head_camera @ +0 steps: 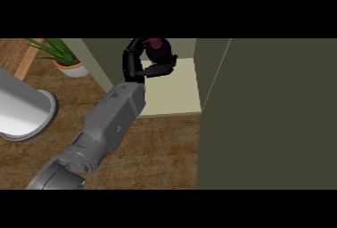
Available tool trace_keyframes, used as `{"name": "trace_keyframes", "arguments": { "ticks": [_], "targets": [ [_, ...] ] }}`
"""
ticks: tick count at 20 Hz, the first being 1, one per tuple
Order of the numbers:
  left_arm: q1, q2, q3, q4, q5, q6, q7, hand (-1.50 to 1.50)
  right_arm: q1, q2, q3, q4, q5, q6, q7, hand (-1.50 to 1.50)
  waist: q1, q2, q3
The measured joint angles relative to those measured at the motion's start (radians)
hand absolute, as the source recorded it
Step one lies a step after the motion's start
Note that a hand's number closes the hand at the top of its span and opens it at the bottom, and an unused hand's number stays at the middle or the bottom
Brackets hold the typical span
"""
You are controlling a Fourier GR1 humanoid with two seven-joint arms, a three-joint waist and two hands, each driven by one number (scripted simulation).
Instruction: Pick up the wine, place it into the cabinet and close the cabinet
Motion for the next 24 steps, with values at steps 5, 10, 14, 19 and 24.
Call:
{"name": "trace_keyframes", "arguments": {
  "ticks": [5,10,14,19,24],
  "targets": [
    [-0.013,0.003,0.007,0.037,-0.014,0.023,0.001,-1.5,0.01,-0.001,-0.005,0.004,-0.001,0.013,-0.02,-1.5,-0.004,0.004,0.0],
    [-0.003,-0.001,0.0,0.065,-0.037,0.052,-0.015,-1.5,0.004,-0.007,-0.019,0.006,-0.004,0.017,-0.019,-1.5,-0.005,0.006,0.0],
    [-0.002,0.001,-0.005,0.083,-0.053,0.074,-0.015,-1.5,-0.01,-0.006,-0.013,0.009,-0.004,0.014,-0.017,-1.5,-0.008,0.008,-0.001],
    [0.015,0.0,0.009,0.077,-0.052,0.067,-0.043,-1.5,-0.017,0.001,-0.003,0.01,-0.004,0.009,-0.019,-1.5,-0.013,0.01,-0.001],
    [0.018,-0.001,0.024,0.071,-0.05,0.056,-0.061,-1.5,-0.028,0.003,0.013,0.009,-0.002,-0.003,-0.004,-1.5,-0.015,0.01,-0.001]
  ]
}}
